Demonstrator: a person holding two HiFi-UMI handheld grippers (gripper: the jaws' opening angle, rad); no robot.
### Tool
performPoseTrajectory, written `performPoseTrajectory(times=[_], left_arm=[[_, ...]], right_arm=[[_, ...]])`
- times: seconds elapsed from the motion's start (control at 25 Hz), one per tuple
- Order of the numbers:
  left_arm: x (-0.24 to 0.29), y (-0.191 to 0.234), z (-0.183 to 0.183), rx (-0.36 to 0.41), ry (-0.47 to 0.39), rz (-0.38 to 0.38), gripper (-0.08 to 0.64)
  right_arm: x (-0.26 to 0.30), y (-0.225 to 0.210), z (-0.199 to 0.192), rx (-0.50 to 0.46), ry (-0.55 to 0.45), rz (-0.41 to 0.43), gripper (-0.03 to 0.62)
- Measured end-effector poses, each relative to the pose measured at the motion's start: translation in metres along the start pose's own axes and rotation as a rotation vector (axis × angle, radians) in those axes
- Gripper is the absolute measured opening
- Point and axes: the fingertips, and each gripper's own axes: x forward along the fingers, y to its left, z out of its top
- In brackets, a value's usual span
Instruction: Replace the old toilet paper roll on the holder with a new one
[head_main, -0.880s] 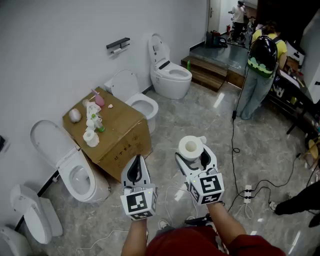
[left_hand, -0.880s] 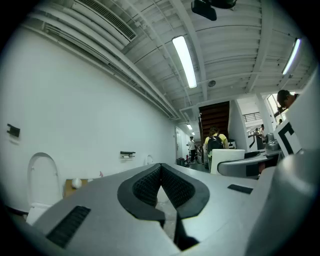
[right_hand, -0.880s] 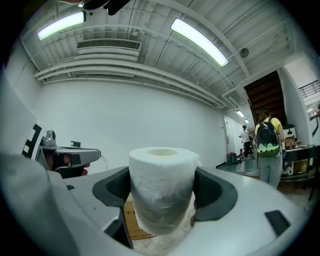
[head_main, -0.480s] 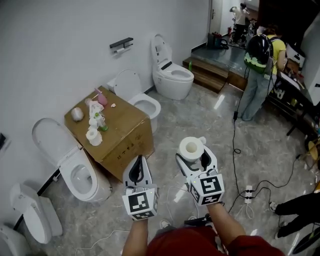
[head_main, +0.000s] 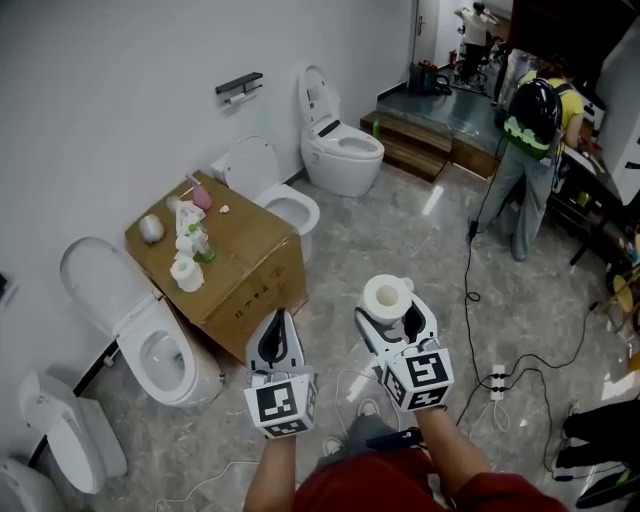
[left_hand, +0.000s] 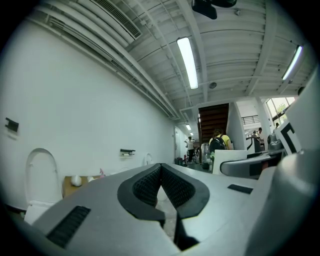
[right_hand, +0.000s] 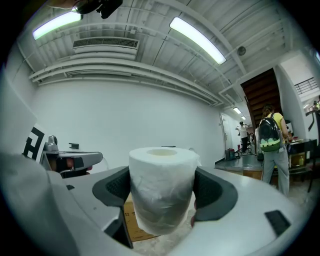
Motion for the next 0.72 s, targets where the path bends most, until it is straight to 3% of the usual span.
performPoseTrajectory(times=[0.36,0.72], left_arm=[[0.058,0.007,-0.004,0.030,0.003,0.021,0.015],[0.196,-0.014,-0.008,0.046,0.019,0.035,0.015]], right_arm=[[0.059,-0.033,-0.006,0.013,-0.005,0.014,0.382],[0.163,-0.128,0.001,0.029,0.008,0.035,0.382]])
